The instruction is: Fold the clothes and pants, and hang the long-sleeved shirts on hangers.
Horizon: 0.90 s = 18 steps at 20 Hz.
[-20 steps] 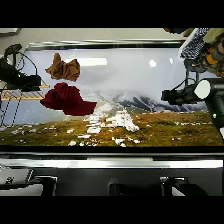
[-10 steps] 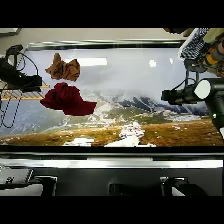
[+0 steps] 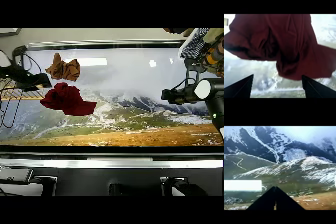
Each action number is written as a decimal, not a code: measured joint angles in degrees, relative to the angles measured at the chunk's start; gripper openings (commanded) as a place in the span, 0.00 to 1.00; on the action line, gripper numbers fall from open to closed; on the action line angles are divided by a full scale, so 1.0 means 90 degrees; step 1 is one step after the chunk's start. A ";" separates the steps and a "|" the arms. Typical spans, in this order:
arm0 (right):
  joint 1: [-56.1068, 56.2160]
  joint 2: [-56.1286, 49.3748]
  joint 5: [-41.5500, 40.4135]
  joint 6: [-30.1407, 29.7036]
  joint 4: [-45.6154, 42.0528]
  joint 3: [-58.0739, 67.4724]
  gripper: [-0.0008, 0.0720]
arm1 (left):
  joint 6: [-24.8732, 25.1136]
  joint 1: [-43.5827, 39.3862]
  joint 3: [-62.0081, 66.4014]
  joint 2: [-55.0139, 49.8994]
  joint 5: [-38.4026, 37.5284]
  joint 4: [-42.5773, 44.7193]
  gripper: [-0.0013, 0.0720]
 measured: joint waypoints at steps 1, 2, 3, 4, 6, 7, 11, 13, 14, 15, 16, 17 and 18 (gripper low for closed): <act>0.0000 0.0000 0.0017 0.0000 0.0000 0.0000 0.08 | -0.0090 -0.0049 0.0000 -0.0226 0.0182 -0.0002 1.00; 0.0000 0.0000 0.0051 0.0002 0.0000 0.0000 0.08 | -0.0112 -0.0100 0.0000 -0.0461 0.0340 -0.0005 1.00; 0.0000 0.0000 0.0061 0.0002 0.0002 0.0000 0.08 | -0.0146 -0.0158 0.0000 -0.0729 0.0483 -0.0005 1.00; 0.0000 0.0000 0.0075 0.0002 0.0002 0.0000 0.08 | -0.0185 -0.0211 0.0000 -0.0984 0.0597 -0.0005 1.00; 0.0000 0.0000 0.0095 0.0002 0.0002 0.0000 0.08 | -0.0304 -0.0308 -0.0002 -0.1474 0.0736 -0.0010 0.56; 0.0000 0.0000 0.0097 0.0022 0.0002 0.0002 0.08 | -0.0376 -0.0347 -0.0002 -0.1676 0.0763 -0.0032 0.02; 0.0000 0.0000 0.0129 0.0223 0.0005 0.0002 0.13 | -0.0408 -0.0435 0.0107 -0.1948 0.0493 -0.0539 0.04; 0.0000 0.0002 0.0228 0.0316 0.0005 0.0002 0.13 | -0.0335 -0.0544 0.0221 -0.1797 0.0138 -0.0933 0.04; 0.0000 0.0012 0.0340 0.0325 0.0000 0.0002 0.13 | -0.0306 -0.0646 0.0262 -0.1668 0.0005 -0.1149 0.04; 0.0000 0.0032 0.0493 0.0367 -0.0044 0.0002 0.13 | -0.0289 -0.0770 0.0282 -0.1549 -0.0095 -0.1375 0.04; 0.0000 0.0061 0.0658 0.0396 -0.0129 0.0002 0.13 | -0.0267 -0.0923 0.0304 -0.1428 -0.0204 -0.1642 0.04; 0.0000 0.0112 0.0872 0.0449 -0.0262 0.0002 0.13 | -0.0262 -0.1127 0.0321 -0.1316 -0.0253 -0.1996 0.04; 0.0000 0.0170 0.1073 0.0493 -0.0408 0.0002 0.13 | -0.0253 -0.1353 0.0328 -0.1243 -0.0240 -0.2361 0.04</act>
